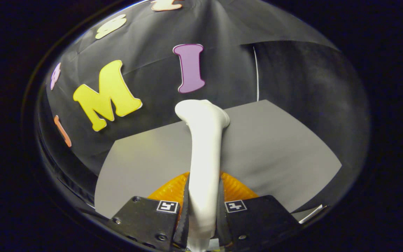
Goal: Iron the clothes twice with a garment steamer, once on the left side and once on the right side.
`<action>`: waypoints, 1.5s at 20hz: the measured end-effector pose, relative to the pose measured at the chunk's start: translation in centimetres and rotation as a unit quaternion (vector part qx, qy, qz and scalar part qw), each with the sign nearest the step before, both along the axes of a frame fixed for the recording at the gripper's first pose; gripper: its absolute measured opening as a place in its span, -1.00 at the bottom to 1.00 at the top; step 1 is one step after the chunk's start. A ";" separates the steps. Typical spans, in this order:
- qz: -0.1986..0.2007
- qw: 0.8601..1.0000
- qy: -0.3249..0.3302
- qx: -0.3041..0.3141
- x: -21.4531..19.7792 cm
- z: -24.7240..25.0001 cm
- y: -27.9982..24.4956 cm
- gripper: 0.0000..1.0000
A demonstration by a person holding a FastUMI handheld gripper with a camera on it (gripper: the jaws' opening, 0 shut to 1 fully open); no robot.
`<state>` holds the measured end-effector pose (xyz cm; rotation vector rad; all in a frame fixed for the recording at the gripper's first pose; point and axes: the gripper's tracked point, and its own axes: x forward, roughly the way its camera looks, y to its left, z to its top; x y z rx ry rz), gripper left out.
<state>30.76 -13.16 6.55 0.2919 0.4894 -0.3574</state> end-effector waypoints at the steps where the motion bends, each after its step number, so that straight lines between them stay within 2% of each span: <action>1: -0.002 1.000 -0.016 -0.013 -0.3 0.8 0.6 -0.30; 4: 0.017 0.998 -0.061 -0.019 -2.2 3.3 4.2 -0.32; 14: 0.064 0.990 -0.114 -0.046 -11.6 5.1 16.7 -0.32; 23: 0.036 0.984 -0.159 -0.078 -21.3 4.6 25.4 -0.32; 30: 0.045 0.974 -0.202 -0.093 -21.6 5.6 31.7 -0.32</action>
